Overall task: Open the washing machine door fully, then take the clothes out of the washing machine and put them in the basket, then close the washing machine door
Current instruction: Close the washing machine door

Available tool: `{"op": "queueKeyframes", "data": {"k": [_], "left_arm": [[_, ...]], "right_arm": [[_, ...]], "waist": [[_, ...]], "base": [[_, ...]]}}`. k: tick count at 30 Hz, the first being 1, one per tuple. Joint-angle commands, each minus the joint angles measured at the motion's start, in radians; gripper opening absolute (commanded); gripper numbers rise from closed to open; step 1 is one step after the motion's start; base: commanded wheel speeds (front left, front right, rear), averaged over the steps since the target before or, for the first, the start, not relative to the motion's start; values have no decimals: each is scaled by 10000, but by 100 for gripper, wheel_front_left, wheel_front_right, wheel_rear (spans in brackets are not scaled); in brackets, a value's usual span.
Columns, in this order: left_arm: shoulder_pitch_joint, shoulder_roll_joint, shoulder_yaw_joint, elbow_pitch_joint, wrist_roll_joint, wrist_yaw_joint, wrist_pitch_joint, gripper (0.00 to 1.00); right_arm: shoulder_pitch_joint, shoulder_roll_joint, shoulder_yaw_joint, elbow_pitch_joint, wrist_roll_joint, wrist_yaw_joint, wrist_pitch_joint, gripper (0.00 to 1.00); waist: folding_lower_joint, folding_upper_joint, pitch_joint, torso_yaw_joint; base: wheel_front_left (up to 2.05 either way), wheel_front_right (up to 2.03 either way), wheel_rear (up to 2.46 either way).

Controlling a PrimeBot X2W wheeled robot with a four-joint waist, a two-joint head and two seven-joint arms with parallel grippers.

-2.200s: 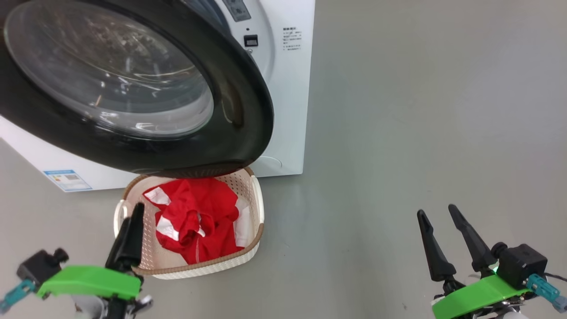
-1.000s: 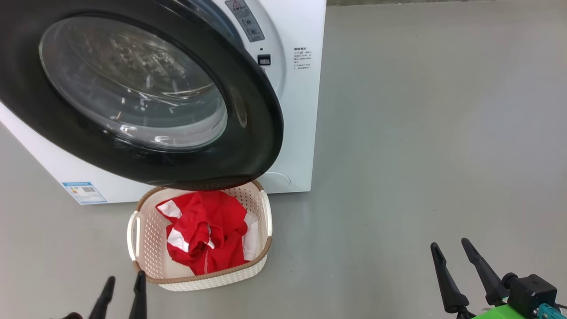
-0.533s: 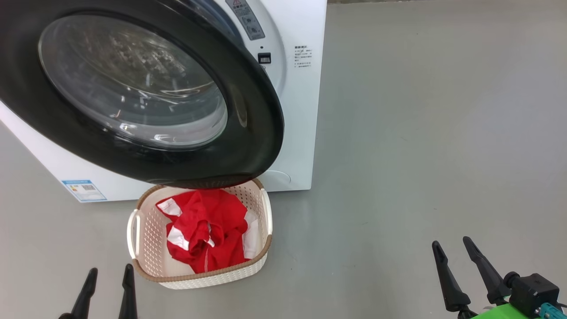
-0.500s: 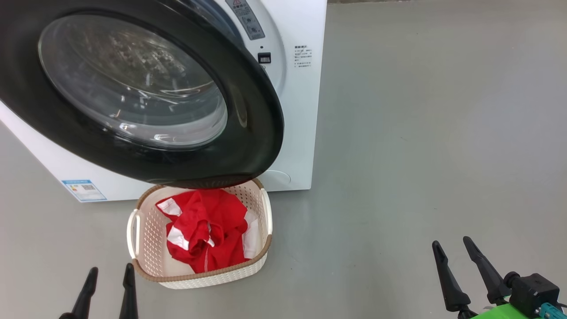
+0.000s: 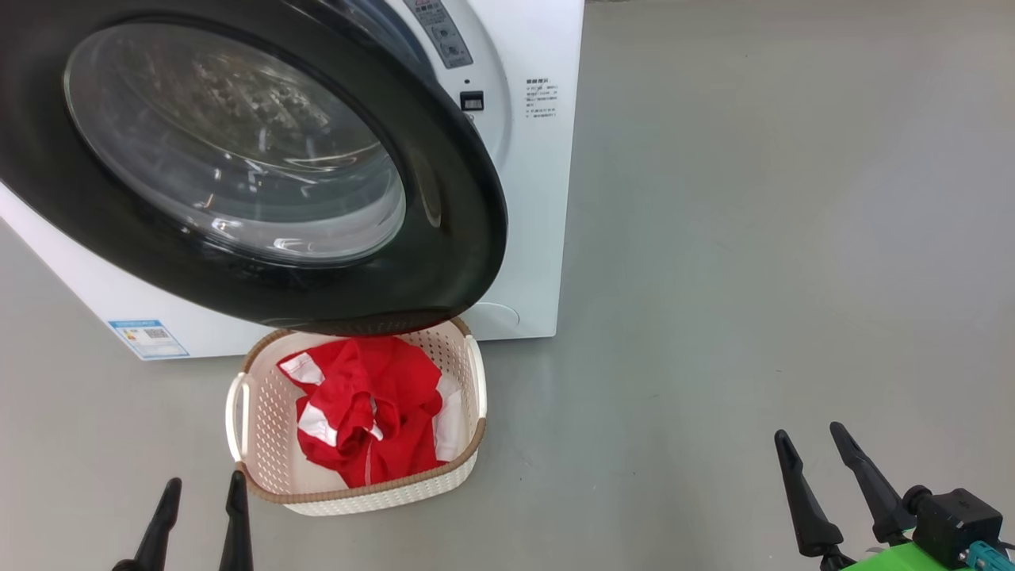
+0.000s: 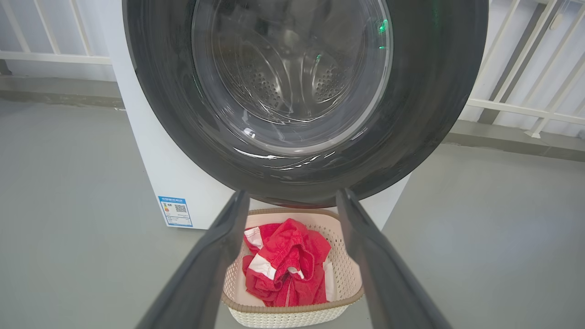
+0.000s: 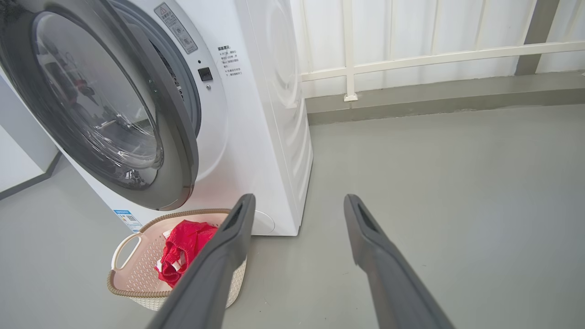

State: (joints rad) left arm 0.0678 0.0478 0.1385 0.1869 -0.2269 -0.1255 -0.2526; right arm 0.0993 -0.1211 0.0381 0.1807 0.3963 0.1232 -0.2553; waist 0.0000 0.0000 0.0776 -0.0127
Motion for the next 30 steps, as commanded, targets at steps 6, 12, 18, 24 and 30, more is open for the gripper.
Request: {"op": "queueKeyframes", "data": {"k": [6,12,18,24,30], "left_arm": [[-77,38,339,-311,119,-52,-91,100],[-157,32,241,-305,97,-52,-91,100],[-371,27,-27,-220,-88,-52,-91,100],[-480,26,-529,-179,-467,-52,-91,100],[-626,25,-968,-183,-668,-52,-91,100]], "right_arm": [[-220,-141,124,-282,-134,75,-65,100],[-291,-157,263,-295,-52,75,-65,0],[-503,-223,467,-303,25,75,-65,0],[-958,-313,841,-296,79,75,-65,0],[-1643,-368,1163,-307,145,75,-65,0]], "waist": [[0,0,5,7],[0,0,67,120],[0,0,178,569],[0,0,298,1261],[0,0,550,1836]], "base": [[0,0,0],[0,0,0],[0,0,0],[0,0,0],[0,0,0]]}}
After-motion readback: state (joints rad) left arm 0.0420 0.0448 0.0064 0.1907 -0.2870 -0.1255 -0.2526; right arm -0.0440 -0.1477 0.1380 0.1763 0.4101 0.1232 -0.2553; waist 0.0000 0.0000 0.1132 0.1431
